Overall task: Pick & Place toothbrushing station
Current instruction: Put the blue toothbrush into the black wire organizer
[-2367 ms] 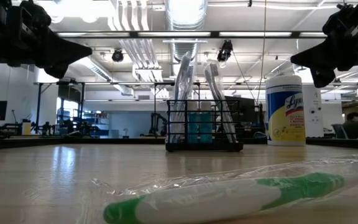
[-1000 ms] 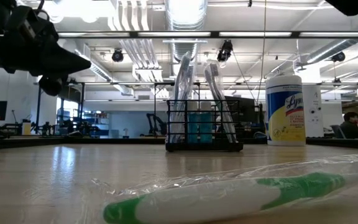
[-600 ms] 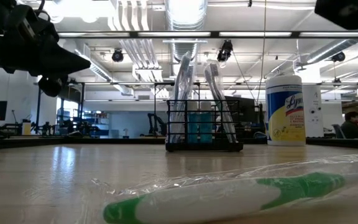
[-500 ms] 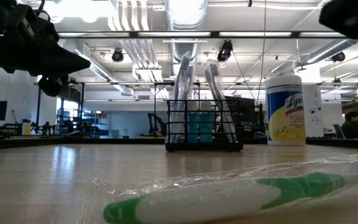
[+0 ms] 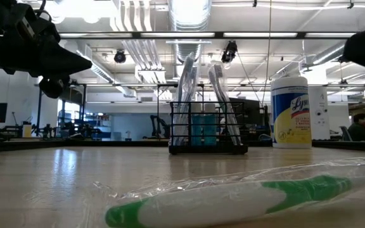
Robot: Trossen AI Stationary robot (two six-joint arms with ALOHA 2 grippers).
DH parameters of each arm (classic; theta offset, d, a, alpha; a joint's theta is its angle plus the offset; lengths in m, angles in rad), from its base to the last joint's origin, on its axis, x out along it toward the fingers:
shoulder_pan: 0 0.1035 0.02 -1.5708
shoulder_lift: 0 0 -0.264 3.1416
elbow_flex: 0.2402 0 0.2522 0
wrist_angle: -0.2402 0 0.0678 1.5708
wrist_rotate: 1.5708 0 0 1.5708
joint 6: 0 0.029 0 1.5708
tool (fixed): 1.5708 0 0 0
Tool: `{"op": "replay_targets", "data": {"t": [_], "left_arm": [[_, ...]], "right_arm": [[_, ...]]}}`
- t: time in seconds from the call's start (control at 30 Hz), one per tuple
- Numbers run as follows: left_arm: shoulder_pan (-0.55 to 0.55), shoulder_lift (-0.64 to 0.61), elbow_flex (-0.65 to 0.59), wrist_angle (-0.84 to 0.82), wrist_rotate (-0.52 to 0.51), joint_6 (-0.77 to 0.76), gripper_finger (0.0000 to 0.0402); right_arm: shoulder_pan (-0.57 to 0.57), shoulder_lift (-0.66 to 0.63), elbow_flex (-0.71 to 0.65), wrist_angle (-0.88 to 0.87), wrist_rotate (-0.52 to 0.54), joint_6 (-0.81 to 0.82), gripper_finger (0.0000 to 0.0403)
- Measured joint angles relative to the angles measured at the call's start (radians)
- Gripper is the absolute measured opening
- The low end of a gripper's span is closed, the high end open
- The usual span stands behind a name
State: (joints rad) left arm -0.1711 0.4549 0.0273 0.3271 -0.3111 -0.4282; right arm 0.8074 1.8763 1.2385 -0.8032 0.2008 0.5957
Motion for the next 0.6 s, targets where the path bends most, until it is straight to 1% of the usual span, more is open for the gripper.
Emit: {"op": "replay_targets", "data": {"t": [0.2, 0.33, 0.6], "left_arm": [[0.0, 0.0, 0.0, 0.0, 0.0, -0.002, 0.0019], [0.0, 0.0, 0.0, -0.001, 0.0, -0.01, 0.0019], [0.0, 0.0, 0.0, -0.01, 0.0, -0.017, 0.0019]], "right_arm": [[0.0, 0.006, -0.017, 0.04, 0.0, 0.0, 0.0171], [0.0, 0.006, -0.047, 0.089, -0.046, 0.0, 0.0163], [0.0, 0.002, -0.11, 0.156, -0.049, 0.011, 0.0148]]}}
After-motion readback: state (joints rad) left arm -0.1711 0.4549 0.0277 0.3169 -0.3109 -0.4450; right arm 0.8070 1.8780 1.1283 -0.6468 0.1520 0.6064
